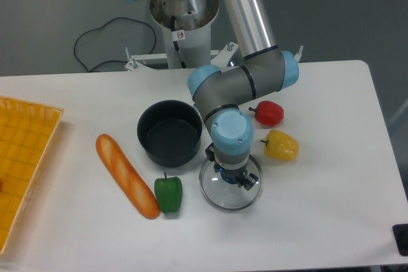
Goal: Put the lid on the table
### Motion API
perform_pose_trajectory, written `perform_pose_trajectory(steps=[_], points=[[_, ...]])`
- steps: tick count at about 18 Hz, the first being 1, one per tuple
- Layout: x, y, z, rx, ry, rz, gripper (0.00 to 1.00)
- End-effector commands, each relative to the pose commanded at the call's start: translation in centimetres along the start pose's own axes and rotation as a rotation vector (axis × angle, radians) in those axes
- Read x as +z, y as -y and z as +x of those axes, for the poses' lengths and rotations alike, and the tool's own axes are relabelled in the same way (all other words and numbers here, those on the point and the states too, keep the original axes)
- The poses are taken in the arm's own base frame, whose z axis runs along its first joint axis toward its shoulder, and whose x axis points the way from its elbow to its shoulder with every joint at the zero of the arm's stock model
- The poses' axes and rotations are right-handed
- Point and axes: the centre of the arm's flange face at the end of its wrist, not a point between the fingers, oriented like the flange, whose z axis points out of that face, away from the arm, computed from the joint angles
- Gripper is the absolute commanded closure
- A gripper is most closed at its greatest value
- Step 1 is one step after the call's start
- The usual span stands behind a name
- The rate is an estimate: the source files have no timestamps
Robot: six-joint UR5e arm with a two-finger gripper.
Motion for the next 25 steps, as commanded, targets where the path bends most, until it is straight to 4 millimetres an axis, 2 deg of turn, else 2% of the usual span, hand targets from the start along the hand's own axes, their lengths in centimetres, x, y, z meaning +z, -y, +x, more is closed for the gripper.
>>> perform_pose_trajectory(steps=[8,10,25], points=[[0.03,0.11,0.01,0.002,0.000,0.000,0.42],[0.03,0.11,0.01,0.002,0.000,0.000,0.39],[0.33,0.13,-0.02,0.002,-0.003,-0.003,0.39]])
